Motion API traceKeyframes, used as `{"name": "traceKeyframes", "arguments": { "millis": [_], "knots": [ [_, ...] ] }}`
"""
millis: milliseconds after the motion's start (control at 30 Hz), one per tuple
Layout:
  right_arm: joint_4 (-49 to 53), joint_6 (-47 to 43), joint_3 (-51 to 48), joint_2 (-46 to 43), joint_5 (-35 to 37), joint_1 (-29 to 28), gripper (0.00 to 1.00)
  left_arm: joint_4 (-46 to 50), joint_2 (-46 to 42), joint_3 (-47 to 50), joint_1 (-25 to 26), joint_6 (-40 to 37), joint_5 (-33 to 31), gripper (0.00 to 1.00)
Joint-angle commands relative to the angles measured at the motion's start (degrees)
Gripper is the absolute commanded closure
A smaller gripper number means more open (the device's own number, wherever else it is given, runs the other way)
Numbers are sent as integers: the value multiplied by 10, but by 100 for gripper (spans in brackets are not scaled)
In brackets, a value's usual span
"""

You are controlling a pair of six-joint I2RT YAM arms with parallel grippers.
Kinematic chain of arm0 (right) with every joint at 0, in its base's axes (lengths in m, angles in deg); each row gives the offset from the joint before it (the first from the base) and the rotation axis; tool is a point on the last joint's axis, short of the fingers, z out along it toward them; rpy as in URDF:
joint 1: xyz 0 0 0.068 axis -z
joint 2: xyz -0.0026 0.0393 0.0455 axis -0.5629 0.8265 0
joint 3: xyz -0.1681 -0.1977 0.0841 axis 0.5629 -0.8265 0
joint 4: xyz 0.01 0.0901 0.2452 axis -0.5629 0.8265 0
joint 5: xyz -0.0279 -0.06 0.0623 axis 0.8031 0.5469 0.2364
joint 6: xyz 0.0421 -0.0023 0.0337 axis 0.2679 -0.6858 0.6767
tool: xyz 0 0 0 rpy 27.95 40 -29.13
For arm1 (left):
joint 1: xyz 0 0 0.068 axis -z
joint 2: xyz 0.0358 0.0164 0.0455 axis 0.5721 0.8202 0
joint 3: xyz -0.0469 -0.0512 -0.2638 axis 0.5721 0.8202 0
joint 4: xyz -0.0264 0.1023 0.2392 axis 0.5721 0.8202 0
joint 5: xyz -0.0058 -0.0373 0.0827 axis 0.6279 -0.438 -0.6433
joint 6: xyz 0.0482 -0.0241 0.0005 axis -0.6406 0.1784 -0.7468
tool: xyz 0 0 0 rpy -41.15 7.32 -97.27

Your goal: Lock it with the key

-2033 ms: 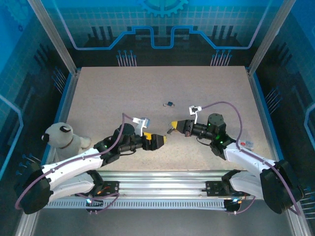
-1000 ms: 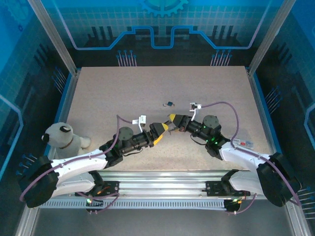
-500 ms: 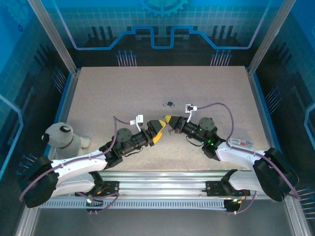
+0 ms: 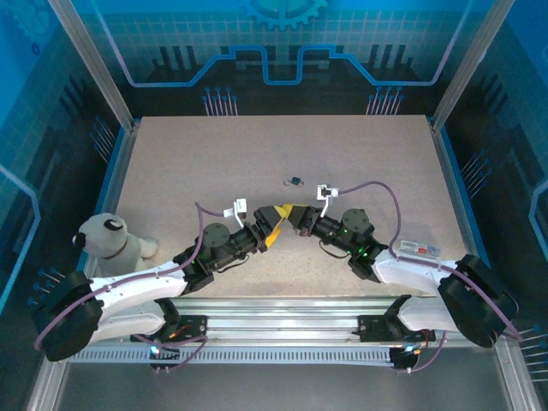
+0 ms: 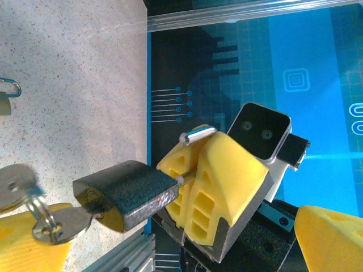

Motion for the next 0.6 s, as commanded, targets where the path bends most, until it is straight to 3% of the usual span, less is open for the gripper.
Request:
{"name": "traceKeyframes", "arguments": {
  "millis": [0,567],
  "knots": [
    [-45,2,-13,-12,20,-11,100,-22,-7,7,3,7,-20,1],
    [-79,12,-35,5,24,-22,100,-29,-27,23,2,4,-39,6]
  ]
}}
